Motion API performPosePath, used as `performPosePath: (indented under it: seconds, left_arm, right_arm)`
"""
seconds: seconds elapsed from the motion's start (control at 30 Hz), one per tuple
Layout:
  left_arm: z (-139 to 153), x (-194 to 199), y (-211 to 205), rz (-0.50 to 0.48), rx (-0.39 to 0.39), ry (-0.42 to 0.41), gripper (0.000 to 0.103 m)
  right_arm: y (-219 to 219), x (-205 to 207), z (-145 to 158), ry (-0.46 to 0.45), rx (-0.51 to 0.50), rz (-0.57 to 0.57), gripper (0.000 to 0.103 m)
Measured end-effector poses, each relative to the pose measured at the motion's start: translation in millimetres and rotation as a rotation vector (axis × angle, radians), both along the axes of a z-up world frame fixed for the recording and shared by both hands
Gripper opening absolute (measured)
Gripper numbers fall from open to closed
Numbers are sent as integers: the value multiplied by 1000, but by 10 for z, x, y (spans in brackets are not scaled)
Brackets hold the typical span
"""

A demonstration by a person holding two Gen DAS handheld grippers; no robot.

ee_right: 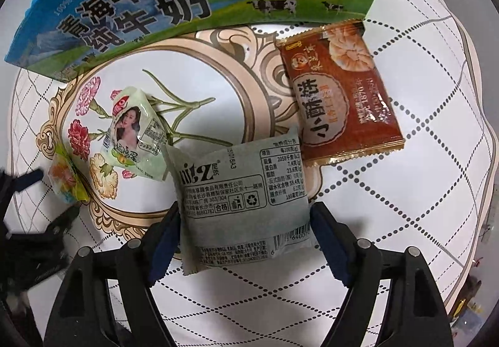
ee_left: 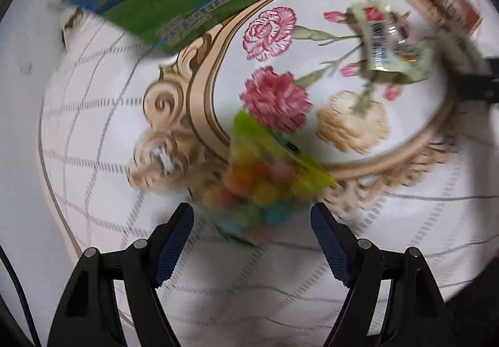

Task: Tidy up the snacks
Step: 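Grasp the candy-ball pack with the left gripper while the right grasps the grey wrapped bag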

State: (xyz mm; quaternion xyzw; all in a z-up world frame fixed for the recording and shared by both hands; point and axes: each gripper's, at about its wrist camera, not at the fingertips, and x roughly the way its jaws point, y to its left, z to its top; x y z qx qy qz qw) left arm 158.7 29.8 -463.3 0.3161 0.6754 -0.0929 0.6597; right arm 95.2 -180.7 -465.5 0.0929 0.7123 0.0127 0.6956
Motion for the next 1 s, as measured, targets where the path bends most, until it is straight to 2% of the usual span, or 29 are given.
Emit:
performPosePath:
  seconds: [0.1, 0.17, 0.2, 0.27, 0.3, 0.43, 0.47, 0.53, 0.6, 0.63, 0.7, 0.77, 0.87, 1.0]
  left_arm:
    - [-99, 124, -12, -20, 13, 30, 77]
    - [-134, 221, -9, 16, -19, 27, 76]
    - [-119, 327, -3, 55, -48, 31, 75]
    - [-47, 538, 148, 182, -154, 49, 68]
    - [-34, 571, 224, 241, -191, 57, 67]
    - [0, 608, 546, 530, -375, 93, 67]
    - [-6, 602, 592, 570, -401, 101, 67]
    - [-32, 585, 684, 655, -452, 118, 67]
    - [-59, 574, 713, 678, -472, 132, 69]
    - [-83, 558, 713, 667, -473, 139, 70]
    - [-200, 501, 699, 639, -462, 143, 72]
    - [-242, 522, 569, 613, -442, 140, 74]
    - [-281, 572, 424, 579, -411, 128, 81]
    - [-265, 448, 105, 546, -373, 105, 83]
  right_arm:
    - [-135, 106, 144, -10, 4, -23, 83]
    - [-207, 115, 181, -14, 16, -49, 83]
    - [-244, 105, 198, -20, 28, -61, 83]
    - [-286, 138, 204, -26, 35, -58, 83]
    - [-211, 286, 272, -26, 30, -51, 83]
    - [-117, 357, 214, -16, 17, -17, 83]
    - [-117, 350, 183, 3, 23, -22, 83]
    - [-66, 384, 109, 75, 104, -68, 83]
    - [1, 239, 102, 107, 190, -51, 83]
    - [32, 221, 171, 91, 180, -12, 83]
    - [116, 211, 310, 40, 100, 105, 90]
    - [255, 239, 411, -14, -35, 270, 90]
    - [490, 322, 378, -31, -132, 494, 90]
    - [823, 306, 207, -28, -244, 786, 90]
